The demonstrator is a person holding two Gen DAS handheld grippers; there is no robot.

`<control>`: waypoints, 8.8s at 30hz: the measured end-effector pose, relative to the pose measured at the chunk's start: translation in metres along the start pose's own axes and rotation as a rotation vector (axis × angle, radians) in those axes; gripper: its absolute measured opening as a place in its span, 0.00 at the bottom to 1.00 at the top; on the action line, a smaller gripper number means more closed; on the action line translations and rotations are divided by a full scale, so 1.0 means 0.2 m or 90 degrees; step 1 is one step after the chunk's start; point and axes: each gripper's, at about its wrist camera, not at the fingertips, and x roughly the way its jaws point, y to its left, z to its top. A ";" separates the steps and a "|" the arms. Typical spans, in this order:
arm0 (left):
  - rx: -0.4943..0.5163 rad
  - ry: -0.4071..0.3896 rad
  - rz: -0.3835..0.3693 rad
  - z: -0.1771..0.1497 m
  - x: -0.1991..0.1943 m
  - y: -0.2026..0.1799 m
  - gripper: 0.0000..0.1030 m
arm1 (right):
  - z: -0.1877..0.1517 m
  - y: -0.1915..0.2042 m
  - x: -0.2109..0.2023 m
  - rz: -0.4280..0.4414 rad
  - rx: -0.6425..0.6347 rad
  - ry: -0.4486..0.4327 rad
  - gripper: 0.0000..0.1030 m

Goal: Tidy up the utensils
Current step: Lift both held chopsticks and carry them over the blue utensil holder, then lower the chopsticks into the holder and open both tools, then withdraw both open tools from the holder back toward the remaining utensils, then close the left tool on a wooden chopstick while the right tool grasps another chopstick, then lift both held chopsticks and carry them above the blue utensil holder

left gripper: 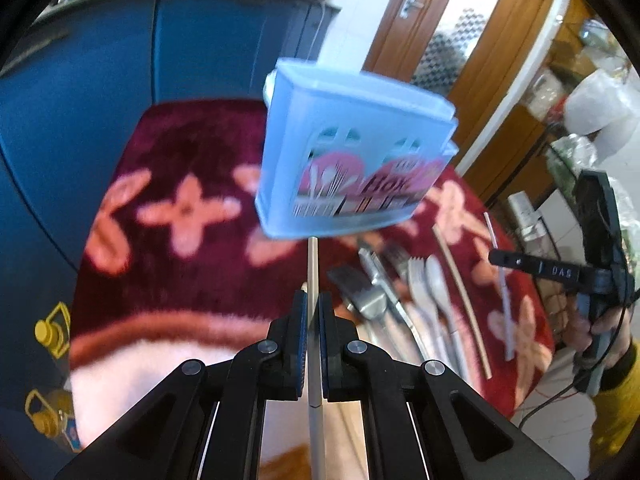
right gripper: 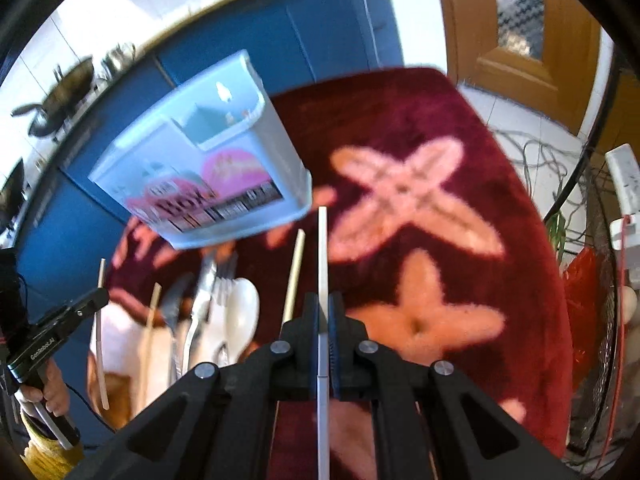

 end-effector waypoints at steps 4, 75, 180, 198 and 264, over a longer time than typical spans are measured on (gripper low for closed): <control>0.013 -0.043 -0.006 0.06 -0.07 -0.03 0.05 | -0.02 0.08 -0.12 0.004 -0.004 -0.073 0.06; 0.004 -0.403 0.171 0.66 0.15 -0.18 0.05 | 0.57 0.46 0.10 -0.051 -0.166 -0.256 0.06; -0.040 0.054 0.170 -0.13 0.27 -0.11 0.41 | -0.11 0.21 0.27 -0.089 -0.098 0.045 0.43; 0.006 0.058 0.189 -0.13 0.33 -0.14 0.42 | -0.07 0.22 0.33 -0.097 -0.133 0.077 0.44; -0.024 -0.062 0.102 -0.16 -0.04 -0.18 0.04 | -0.16 0.34 -0.02 -0.007 -0.119 -0.023 0.06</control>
